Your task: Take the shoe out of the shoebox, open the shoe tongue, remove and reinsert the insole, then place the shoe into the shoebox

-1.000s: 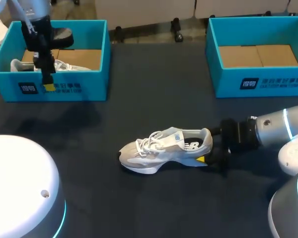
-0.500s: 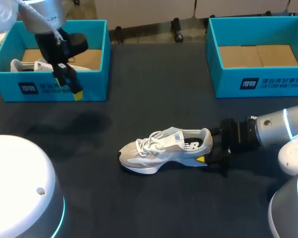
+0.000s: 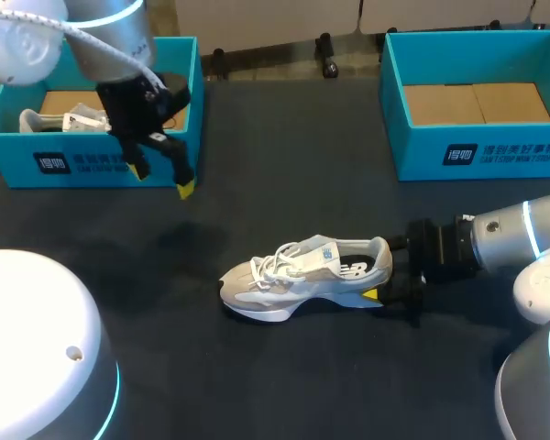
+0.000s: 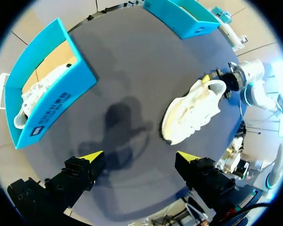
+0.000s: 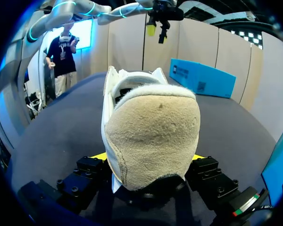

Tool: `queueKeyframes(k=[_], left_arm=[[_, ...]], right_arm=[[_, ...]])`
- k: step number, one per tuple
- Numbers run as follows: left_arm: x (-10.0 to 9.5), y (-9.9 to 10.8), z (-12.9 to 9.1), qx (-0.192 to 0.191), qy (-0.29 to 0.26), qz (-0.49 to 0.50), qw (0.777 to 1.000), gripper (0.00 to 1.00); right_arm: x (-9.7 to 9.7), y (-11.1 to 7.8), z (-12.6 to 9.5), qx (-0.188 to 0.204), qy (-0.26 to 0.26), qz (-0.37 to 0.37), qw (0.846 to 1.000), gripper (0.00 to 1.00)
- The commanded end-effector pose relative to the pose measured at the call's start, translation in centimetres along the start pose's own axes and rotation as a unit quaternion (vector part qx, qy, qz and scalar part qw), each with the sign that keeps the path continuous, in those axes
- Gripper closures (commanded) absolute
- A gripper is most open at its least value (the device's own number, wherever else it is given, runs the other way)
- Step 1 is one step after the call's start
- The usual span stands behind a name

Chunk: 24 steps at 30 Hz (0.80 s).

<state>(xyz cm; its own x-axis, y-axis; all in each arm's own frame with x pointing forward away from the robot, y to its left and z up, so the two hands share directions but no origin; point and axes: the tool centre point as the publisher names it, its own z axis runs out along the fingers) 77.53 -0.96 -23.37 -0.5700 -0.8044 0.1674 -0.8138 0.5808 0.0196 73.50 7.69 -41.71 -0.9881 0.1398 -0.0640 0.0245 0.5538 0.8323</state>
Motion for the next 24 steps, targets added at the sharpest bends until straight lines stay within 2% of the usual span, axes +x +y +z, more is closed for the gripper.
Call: queueKeyframes(k=[1,10,14,24], left_arm=[[2.4,0.1,0.5,0.004,-0.014,-0.004,1.000,0.00],[6.1,-0.8,1.3,0.015,-0.022,-0.024,0.999,0.00],[7.8,-1.1,1.8,0.004,-0.022,-0.016,1.000,0.00],[7.8,-1.1,1.8,0.004,-0.022,-0.016,1.000,0.00]], right_arm=[[0.0,-0.1,0.2,0.001,-0.001,0.000,1.000,1.00],[0.0,-0.1,0.2,0.001,-0.001,0.000,1.000,1.00],[0.0,-0.1,0.2,0.001,-0.001,0.000,1.000,1.00],[0.0,-0.1,0.2,0.001,-0.001,0.000,1.000,1.00]])
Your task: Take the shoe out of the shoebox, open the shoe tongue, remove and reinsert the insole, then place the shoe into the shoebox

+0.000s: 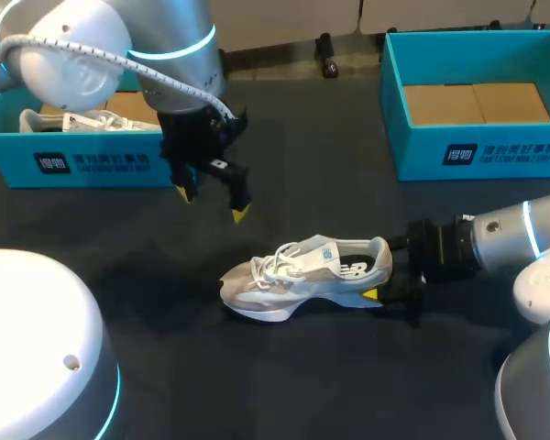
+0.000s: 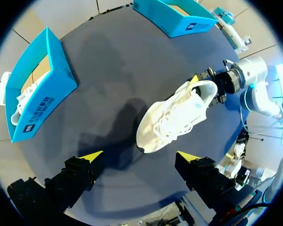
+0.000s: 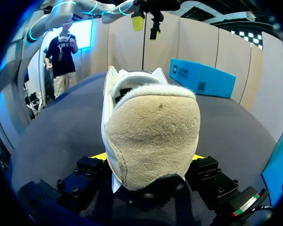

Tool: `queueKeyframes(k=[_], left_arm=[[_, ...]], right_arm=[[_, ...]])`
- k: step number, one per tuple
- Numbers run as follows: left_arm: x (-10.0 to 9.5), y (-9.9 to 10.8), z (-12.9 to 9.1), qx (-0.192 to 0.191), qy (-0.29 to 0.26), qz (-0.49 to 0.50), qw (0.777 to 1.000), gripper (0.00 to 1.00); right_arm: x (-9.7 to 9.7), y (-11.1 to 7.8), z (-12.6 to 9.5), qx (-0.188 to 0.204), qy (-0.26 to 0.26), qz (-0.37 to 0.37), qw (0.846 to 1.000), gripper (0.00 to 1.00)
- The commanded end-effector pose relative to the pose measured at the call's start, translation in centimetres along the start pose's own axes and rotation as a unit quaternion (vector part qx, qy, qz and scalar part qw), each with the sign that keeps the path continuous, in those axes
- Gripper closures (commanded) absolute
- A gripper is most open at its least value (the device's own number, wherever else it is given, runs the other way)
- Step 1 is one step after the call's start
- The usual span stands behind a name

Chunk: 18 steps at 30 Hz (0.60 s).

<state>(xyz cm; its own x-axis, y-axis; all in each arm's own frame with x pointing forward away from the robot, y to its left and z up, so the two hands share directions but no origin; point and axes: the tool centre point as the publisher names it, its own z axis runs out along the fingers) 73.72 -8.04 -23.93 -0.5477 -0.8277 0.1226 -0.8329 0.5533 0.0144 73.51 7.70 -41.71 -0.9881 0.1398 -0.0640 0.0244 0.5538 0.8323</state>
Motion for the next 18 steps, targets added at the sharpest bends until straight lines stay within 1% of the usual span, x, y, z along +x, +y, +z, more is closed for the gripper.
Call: queueKeyframes(k=[1,10,11,13,16,18], left_arm=[[0.0,-0.1,0.0,-0.001,0.000,0.000,1.000,0.00],[0.0,-0.1,0.0,-0.001,0.000,0.000,1.000,0.00],[-0.1,0.0,0.1,0.014,-0.015,-0.019,1.000,0.00],[0.0,0.4,0.3,0.026,-0.036,-0.058,0.997,0.00],[0.5,0.7,0.8,0.046,-0.057,-0.099,0.992,0.00],[1.0,1.1,1.1,0.049,-0.057,-0.111,0.991,0.00]], right_arm=[[0.0,-0.1,0.2,0.001,-0.001,0.000,1.000,1.00],[0.0,-0.1,0.2,0.001,-0.001,0.000,1.000,1.00],[0.0,-0.1,0.2,0.001,-0.001,0.000,1.000,1.00],[0.0,-0.1,0.2,0.001,-0.001,0.000,1.000,1.00],[0.0,-0.1,0.2,0.001,-0.001,0.000,1.000,1.00],[0.0,-0.1,0.2,0.001,-0.001,0.000,1.000,1.00]])
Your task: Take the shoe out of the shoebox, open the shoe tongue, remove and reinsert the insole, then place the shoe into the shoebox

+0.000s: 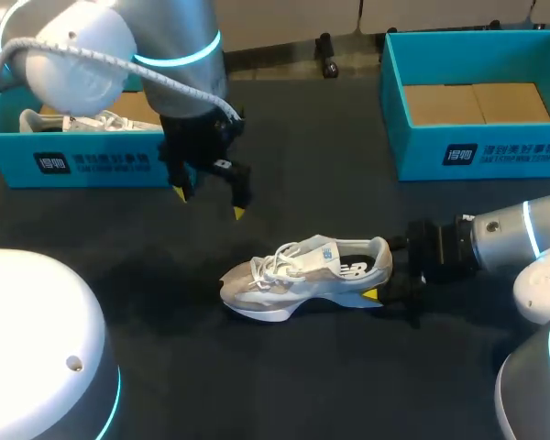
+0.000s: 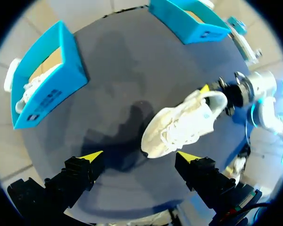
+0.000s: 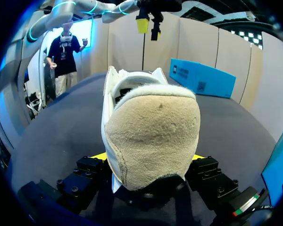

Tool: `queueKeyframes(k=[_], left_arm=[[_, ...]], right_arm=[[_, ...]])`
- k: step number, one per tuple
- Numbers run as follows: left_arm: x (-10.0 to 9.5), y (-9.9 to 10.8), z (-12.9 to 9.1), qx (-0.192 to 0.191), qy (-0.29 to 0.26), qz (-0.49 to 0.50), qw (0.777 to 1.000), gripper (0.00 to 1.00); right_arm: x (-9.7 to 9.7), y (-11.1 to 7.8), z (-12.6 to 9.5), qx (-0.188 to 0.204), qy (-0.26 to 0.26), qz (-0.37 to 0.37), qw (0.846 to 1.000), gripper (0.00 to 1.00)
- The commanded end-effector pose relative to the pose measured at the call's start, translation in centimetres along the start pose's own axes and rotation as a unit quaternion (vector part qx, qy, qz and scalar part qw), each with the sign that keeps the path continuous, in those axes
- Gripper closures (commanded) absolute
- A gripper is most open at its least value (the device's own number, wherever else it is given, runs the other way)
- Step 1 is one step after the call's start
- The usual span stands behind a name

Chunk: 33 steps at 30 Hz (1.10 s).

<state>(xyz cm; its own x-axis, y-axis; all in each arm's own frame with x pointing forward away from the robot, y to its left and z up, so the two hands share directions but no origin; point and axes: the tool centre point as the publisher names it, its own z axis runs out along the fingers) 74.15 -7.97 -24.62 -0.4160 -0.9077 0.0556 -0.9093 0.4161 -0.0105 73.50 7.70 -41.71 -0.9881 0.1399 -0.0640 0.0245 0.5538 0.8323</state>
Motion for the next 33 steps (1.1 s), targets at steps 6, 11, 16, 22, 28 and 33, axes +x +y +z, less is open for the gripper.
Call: queueKeyframes(k=[6,11,16,22,28,33], left_arm=[[3.0,2.0,0.9,0.023,-0.010,-0.082,0.996,0.00],[4.6,1.8,1.2,0.013,-0.004,-0.119,0.993,0.00],[6.9,1.4,1.8,0.016,-0.017,-0.159,0.987,0.00],[9.6,0.7,3.2,-0.024,-0.028,-0.160,0.986,0.00],[11.6,0.4,4.1,-0.022,-0.052,-0.164,0.985,0.00],[12.8,-0.1,4.5,-0.030,-0.059,-0.174,0.983,0.00]], right_arm=[[0.0,-0.1,0.2,0.001,-0.001,0.000,1.000,1.00],[0.0,-0.1,0.2,0.001,-0.001,0.000,1.000,1.00],[0.0,-0.1,0.2,0.001,-0.001,0.000,1.000,1.00],[0.0,-0.1,0.2,0.001,-0.001,0.000,1.000,1.00],[0.0,-0.1,0.2,0.001,-0.001,0.000,1.000,1.00],[0.0,-0.1,0.2,0.001,-0.001,0.000,1.000,1.00]])
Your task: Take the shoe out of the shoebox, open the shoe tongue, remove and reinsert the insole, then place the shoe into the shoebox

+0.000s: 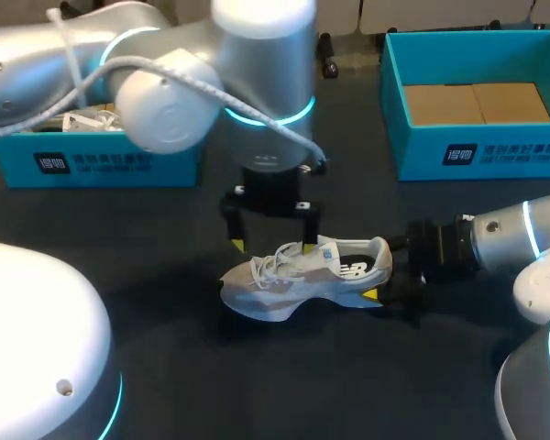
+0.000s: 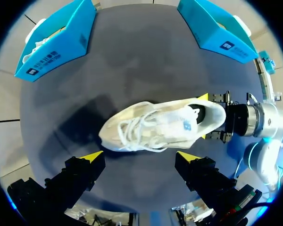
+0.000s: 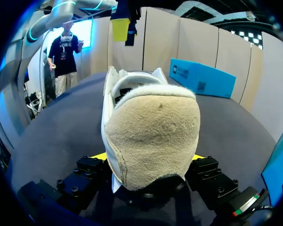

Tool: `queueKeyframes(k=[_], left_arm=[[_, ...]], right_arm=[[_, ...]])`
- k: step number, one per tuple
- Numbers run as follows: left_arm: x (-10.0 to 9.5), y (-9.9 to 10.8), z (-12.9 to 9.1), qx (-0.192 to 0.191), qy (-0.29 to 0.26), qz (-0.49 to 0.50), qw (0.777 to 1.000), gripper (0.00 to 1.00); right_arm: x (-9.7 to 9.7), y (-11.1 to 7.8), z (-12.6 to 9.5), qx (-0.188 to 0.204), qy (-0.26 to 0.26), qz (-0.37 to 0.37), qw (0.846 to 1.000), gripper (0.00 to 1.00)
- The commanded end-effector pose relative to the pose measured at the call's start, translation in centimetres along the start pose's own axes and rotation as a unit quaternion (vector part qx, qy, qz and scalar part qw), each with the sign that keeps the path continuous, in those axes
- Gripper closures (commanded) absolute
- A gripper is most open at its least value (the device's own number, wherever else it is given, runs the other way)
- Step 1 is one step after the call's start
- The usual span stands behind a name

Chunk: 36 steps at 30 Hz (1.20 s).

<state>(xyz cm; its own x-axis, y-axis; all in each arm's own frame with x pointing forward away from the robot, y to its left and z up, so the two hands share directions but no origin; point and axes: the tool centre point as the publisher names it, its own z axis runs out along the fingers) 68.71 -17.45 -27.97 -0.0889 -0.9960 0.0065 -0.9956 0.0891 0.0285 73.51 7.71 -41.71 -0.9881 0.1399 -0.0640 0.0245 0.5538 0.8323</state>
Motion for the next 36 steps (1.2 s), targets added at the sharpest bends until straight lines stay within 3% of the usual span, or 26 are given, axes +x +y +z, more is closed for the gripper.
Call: queueKeyframes(k=[1,17,36], left_arm=[[2.6,-0.5,0.5,-0.010,-0.039,-0.006,0.999,0.00],[6.1,-1.5,2.2,-0.003,-0.061,-0.016,0.998,0.00],[7.6,-3.0,5.1,-0.002,-0.098,-0.036,0.994,0.00]], right_arm=[[0.0,-0.1,0.2,0.001,-0.001,0.000,1.000,1.00],[0.0,-0.1,0.2,0.001,-0.001,0.000,1.000,1.00],[0.0,-0.1,0.2,0.001,-0.001,0.000,1.000,1.00]])
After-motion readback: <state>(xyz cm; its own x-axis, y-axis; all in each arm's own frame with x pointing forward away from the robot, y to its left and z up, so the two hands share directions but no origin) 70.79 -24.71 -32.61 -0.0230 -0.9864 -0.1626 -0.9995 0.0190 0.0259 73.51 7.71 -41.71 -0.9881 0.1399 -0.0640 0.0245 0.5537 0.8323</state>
